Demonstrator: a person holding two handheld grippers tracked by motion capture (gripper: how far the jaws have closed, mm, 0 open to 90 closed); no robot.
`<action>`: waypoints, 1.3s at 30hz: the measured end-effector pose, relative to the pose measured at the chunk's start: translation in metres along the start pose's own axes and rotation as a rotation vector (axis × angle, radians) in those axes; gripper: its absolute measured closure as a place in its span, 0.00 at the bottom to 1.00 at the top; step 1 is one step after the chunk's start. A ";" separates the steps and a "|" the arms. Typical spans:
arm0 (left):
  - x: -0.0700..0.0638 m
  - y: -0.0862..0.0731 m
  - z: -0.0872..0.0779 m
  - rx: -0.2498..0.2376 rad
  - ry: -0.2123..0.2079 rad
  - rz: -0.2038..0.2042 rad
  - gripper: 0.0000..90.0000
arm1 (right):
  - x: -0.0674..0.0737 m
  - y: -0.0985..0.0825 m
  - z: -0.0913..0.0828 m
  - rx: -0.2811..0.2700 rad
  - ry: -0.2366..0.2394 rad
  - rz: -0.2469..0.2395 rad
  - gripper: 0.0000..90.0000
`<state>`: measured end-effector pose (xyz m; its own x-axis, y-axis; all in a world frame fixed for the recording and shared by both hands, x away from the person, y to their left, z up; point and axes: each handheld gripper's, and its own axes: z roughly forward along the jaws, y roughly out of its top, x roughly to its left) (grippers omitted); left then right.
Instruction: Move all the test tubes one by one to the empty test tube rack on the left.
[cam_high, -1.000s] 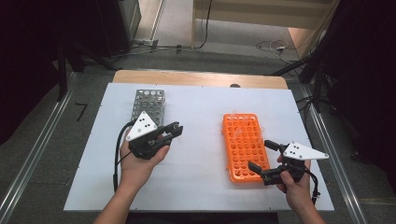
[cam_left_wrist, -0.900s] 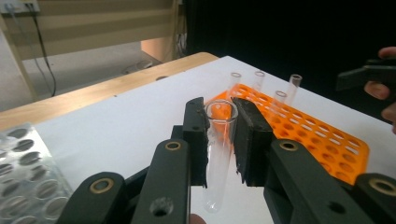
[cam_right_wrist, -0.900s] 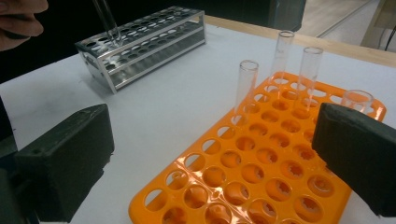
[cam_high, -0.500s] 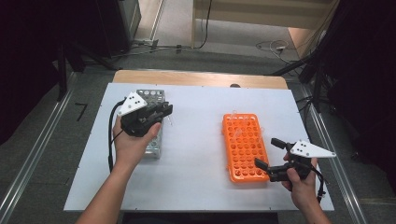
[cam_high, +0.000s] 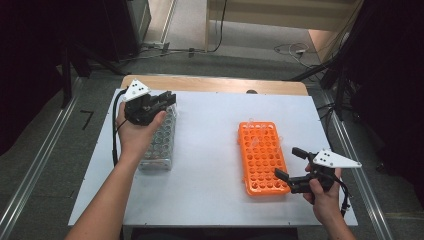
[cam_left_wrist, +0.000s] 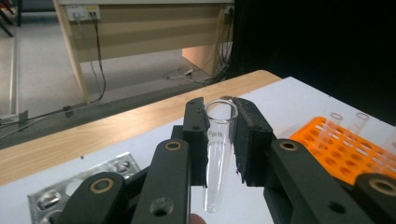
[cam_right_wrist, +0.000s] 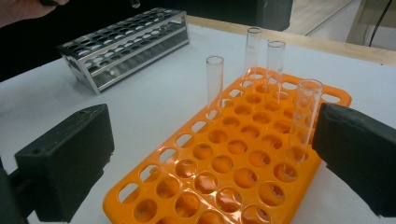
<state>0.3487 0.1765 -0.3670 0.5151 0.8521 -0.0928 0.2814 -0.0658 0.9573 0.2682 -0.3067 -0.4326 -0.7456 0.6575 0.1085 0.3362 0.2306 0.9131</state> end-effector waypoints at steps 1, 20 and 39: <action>0.002 0.001 0.001 0.000 0.005 0.000 0.85 | 0.000 0.000 0.000 0.000 0.001 -0.001 0.00; 0.037 0.006 0.034 -0.010 0.096 -0.051 0.85 | -0.001 -0.001 0.001 0.007 -0.005 -0.001 0.00; 0.061 -0.007 0.071 0.042 0.199 -0.076 0.85 | -0.003 -0.002 0.002 0.012 -0.013 0.004 0.00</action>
<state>0.4356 0.1926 -0.3991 0.3227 0.9407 -0.1042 0.3489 -0.0159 0.9370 0.2707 -0.3076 -0.4358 -0.7369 0.6676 0.1067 0.3458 0.2365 0.9080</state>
